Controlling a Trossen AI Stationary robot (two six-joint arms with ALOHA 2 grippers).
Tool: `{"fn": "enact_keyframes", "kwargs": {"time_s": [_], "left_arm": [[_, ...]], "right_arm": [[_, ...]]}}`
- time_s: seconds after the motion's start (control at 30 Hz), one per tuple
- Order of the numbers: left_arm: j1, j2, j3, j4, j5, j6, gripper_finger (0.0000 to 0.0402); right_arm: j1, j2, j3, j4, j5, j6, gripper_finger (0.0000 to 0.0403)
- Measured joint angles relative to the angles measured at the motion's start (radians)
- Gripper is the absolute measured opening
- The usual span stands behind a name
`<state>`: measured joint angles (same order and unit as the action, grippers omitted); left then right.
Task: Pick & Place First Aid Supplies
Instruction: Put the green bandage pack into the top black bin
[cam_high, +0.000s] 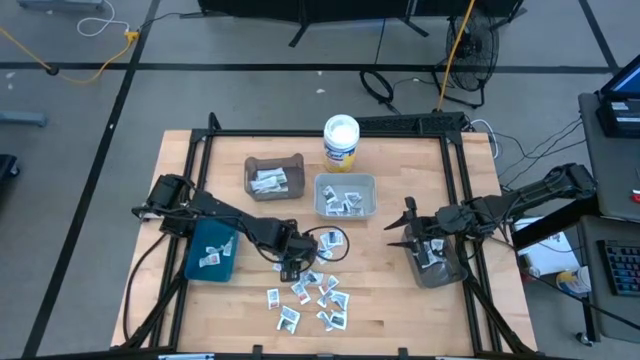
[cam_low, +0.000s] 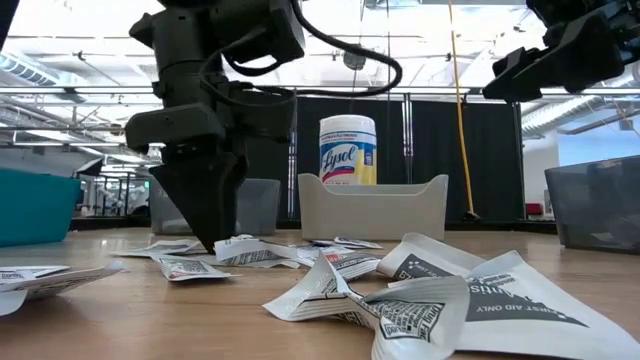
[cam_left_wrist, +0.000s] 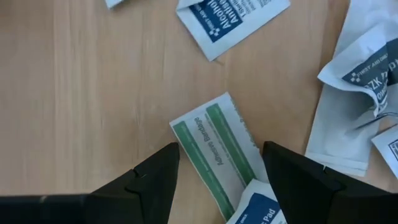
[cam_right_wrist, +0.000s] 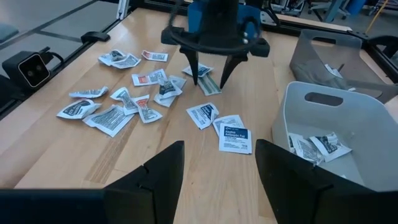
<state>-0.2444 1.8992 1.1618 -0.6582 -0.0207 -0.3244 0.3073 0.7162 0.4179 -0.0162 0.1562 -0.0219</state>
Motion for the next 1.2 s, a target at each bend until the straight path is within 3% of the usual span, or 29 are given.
{"fn": "enact_keyframes", "kwargs": {"time_s": [0.3,0.6,0.77,1.2], "left_arm": [[0.016,0.0,-0.002,-0.013,0.025,-0.016,0.0229],[0.017,0.0,-0.003,0.005,0.013,-0.003,0.013],[0.016,0.0,-0.003,0.01,0.009,0.005,0.0096],[0.016,-0.033,-0.008,-0.003,0.015,0.032,0.0082]], "right_arm": [[0.0,0.0,0.0,0.013,0.0,0.014,0.0192],[0.0,0.0,0.0,0.013,0.0,0.013,0.0192],[0.0,0.0,0.0,0.013,0.0,0.027,0.0192],[0.0,0.0,0.0,0.012,0.0,0.034,0.0192]]}}
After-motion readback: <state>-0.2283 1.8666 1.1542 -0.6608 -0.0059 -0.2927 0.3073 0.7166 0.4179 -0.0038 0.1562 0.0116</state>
